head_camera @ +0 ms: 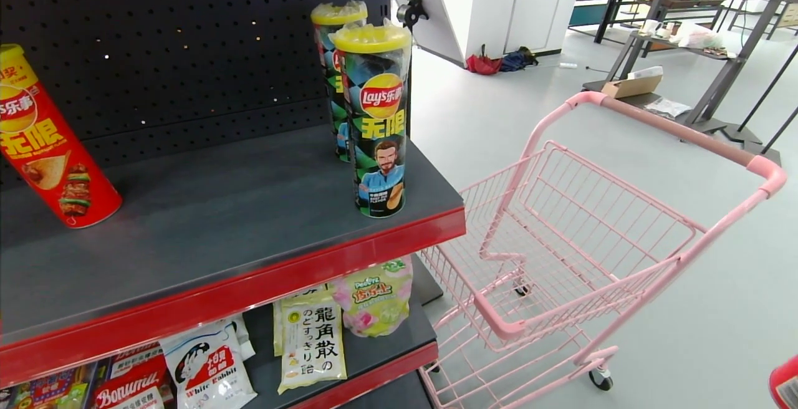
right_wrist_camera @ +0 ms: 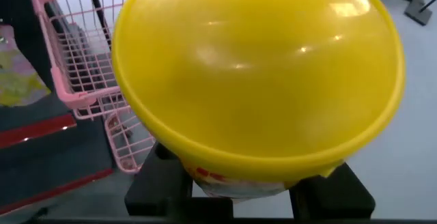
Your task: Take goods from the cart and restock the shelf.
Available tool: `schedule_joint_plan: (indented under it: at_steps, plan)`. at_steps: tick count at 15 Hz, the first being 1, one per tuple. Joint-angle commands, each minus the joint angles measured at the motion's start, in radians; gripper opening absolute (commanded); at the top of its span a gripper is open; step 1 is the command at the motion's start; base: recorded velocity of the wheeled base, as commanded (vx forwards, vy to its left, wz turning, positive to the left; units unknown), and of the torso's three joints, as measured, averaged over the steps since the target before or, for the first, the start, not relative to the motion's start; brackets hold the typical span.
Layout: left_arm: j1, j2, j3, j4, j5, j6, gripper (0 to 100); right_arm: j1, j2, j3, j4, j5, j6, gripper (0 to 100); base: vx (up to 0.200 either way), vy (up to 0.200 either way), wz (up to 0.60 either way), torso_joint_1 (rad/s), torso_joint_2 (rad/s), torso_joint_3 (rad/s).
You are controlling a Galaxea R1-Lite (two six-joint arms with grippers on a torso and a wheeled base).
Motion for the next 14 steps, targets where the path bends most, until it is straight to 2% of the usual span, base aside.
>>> schedule_joint_plan:
  at_steps: [1,7,14]
  plan:
    - [0.000,0.001,0.000,-0.001,0.000,0.000,100,-0.013,-0.080,0.015,-0.002,0.001,-0.007,0,0.000,0.000,0.00,0.149,-0.41,-0.242]
    - [0.000,0.001,0.000,-0.001,0.000,0.000,100,-0.008,-0.054,0.013,-0.007,0.007,-0.012,0,0.000,0.000,0.00,0.204,-0.54,-0.336]
    - [0.000,0.001,0.000,-0.001,0.000,0.000,100,-0.007,-0.002,-0.013,-0.014,0.017,-0.012,0,0.000,0.000,0.00,0.164,-0.40,-0.235]
